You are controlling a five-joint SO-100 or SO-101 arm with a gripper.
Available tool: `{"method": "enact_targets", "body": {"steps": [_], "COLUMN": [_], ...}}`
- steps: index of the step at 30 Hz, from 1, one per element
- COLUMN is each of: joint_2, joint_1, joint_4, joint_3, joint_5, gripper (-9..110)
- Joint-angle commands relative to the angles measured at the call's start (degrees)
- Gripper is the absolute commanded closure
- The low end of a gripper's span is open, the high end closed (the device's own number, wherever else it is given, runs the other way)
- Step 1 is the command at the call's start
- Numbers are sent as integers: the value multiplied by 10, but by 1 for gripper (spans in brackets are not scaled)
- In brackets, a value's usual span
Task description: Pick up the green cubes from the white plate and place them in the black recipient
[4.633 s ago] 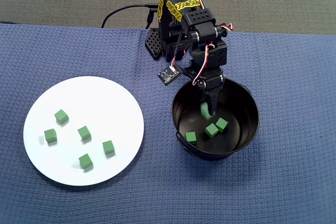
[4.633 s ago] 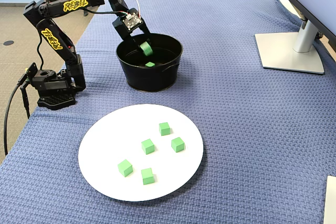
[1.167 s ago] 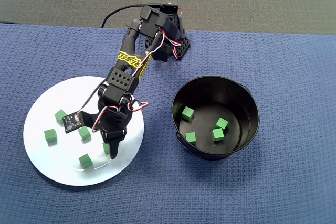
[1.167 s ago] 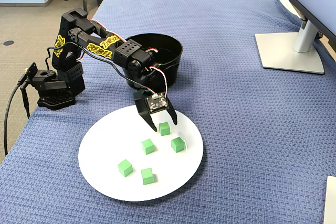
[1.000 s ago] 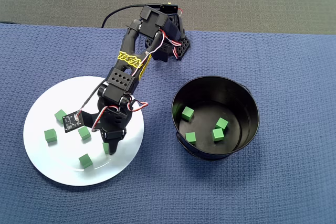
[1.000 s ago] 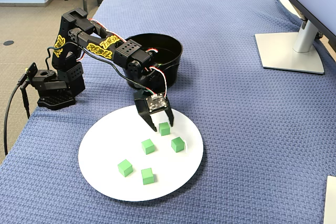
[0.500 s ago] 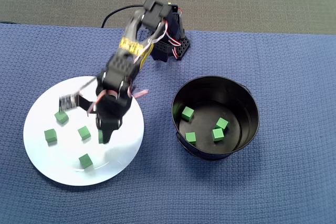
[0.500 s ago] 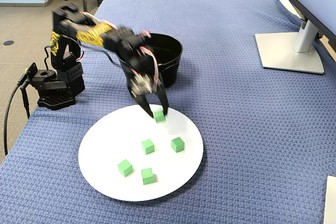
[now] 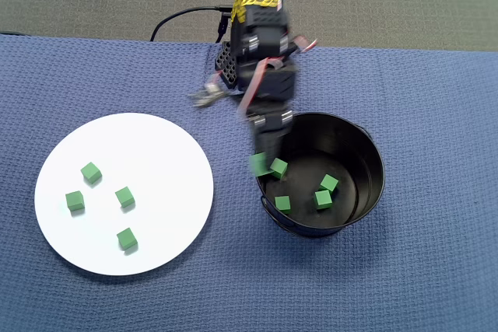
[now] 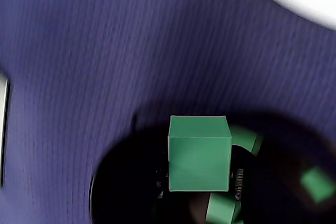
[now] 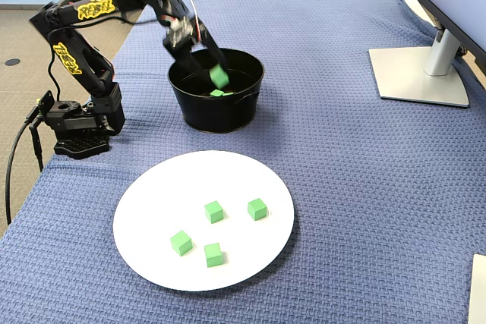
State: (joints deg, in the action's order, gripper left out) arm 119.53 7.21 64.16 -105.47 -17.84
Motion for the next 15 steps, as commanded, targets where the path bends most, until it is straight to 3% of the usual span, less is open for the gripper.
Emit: {"method": "enact_targets", "body": {"steps": [1, 6, 9, 15], "joint_2": [72, 60, 57, 61], "joint_1": [123, 196, 192, 123], "joint_4": [26, 17, 7, 4], "joint_3": [-13, -37, -42, -24], "joint_5": [32, 41, 42, 13], "gripper": [102, 101, 75, 70]}}
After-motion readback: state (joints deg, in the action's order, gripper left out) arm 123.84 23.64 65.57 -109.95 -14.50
